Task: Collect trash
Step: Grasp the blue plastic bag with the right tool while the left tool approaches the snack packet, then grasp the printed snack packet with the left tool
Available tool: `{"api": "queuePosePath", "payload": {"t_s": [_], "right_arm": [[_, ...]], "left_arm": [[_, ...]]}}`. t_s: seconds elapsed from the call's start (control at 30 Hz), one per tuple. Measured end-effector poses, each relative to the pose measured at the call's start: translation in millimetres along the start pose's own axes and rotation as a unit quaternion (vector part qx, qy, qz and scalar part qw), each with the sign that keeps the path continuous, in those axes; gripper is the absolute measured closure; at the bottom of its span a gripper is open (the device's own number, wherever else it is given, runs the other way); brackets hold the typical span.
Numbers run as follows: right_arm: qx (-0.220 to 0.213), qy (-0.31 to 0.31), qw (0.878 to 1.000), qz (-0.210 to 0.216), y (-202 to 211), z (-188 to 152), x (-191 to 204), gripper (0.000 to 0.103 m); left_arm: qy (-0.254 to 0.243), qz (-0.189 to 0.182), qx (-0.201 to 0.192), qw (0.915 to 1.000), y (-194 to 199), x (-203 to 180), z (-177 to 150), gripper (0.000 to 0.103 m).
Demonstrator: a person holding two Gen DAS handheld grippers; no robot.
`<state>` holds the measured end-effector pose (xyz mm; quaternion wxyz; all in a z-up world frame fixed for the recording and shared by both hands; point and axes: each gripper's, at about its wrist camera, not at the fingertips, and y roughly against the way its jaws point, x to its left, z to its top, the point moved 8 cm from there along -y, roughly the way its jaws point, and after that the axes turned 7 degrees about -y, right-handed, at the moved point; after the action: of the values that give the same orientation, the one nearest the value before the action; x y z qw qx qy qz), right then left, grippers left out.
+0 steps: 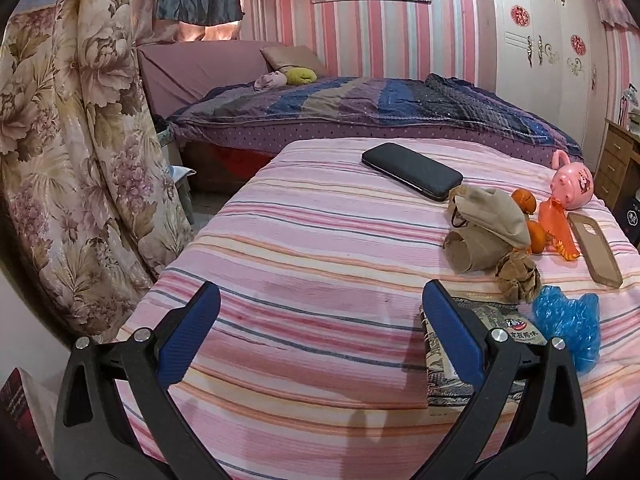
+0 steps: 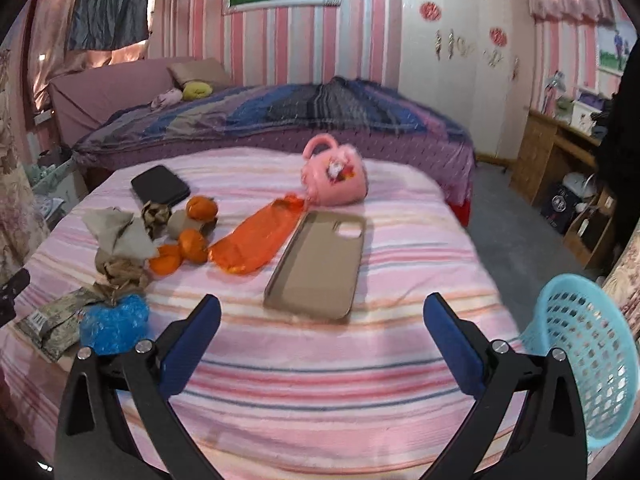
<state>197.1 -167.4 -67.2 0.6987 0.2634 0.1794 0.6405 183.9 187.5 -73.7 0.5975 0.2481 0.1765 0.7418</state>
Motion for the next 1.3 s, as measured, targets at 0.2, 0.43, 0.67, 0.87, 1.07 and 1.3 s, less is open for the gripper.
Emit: {"api": "queuePosePath", "payload": {"t_s": [0.2,0.43,0.67,0.87,1.07,1.3], "right_arm": [[0.011,0.016,1.0,0.021,-5,-9,15,0.004],[-0.005,0.059,0.996,0.065,8,-14,60,0.004],[0.014,0.088,0.992,0.094,8,-30,95,0.005],[0.064,0.099,0.986,0.121,-11,-53,120,0.025],[0.091,0.098,0.976,0.17,-14,-66,134,0.054],[0.077,0.094,0.977,0.177,-3,-60,119,0.084]], "left_arm": [[0.005,0.0,-0.003,1.0,4,7,0,0.005],[0.011,0.01,-0.007,0.9999,10,16,-3,0.005],[0.014,0.013,-0.008,0.9998,14,20,-5,0.005],[0.016,0.009,-0.003,0.9998,15,21,-8,0.005],[0.013,-0.003,-0.002,0.9999,18,15,-10,0.005],[0.003,-0.025,0.006,0.9997,17,-6,-12,0.005]]}}
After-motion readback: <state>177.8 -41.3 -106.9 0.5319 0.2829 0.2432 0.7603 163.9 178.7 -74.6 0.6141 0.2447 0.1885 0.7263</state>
